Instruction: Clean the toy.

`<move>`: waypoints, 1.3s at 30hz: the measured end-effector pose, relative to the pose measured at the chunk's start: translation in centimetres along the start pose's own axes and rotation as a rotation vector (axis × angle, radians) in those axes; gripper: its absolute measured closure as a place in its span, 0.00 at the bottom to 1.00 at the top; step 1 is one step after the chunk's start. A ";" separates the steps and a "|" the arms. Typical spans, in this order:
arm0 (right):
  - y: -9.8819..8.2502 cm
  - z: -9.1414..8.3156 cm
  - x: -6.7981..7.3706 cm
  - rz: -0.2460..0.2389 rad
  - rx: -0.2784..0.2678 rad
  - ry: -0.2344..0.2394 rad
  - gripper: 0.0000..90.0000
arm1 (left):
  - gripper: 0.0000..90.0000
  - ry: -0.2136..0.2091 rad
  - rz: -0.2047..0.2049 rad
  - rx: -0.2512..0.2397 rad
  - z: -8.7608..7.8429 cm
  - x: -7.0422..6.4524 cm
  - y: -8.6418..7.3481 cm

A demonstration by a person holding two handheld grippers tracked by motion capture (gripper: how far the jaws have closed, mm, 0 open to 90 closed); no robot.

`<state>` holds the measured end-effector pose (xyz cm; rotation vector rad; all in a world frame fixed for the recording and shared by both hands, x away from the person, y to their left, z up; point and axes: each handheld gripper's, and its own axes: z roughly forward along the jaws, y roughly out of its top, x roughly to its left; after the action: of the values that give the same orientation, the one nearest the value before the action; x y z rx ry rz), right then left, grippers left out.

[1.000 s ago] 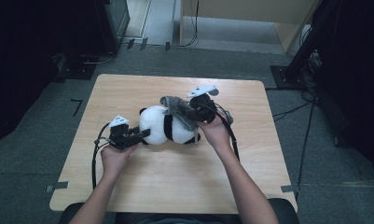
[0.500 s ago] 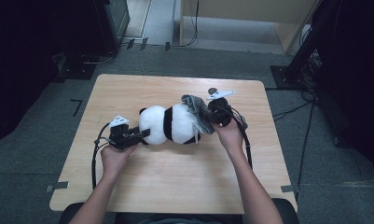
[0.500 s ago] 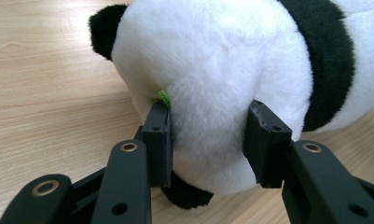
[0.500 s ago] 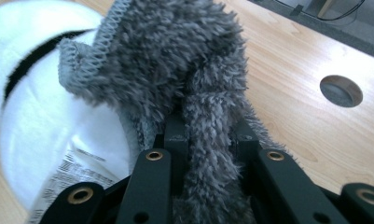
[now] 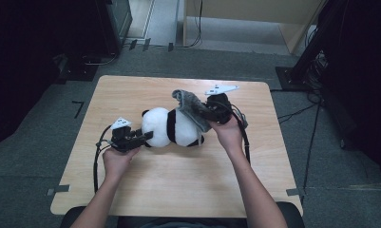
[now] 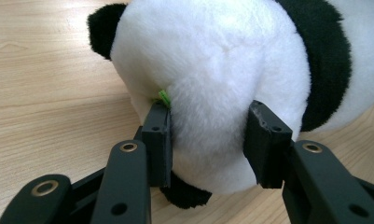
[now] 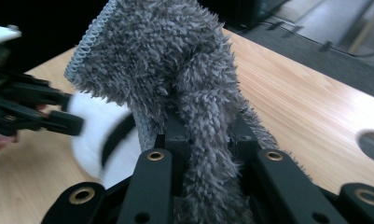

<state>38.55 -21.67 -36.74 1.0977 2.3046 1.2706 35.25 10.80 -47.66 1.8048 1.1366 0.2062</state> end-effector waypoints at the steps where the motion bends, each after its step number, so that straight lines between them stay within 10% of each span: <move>1: 0.7 0.6 0.9 -0.023 0.005 0.013 0.84 | 0.63 -0.001 0.001 -0.001 0.0 0.0 0.0; 21: 2.5 10.5 8.5 -0.177 0.156 0.088 0.83 | 0.63 -0.001 0.005 -0.003 -0.2 -0.1 0.1; 39: 1.2 6.3 5.0 -0.161 0.141 0.003 0.82 | 0.64 0.000 0.011 0.007 0.0 0.0 0.0</move>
<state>39.33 -13.82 -38.79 0.9298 2.4606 1.0659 35.24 10.81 -47.68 1.8179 1.1287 0.2091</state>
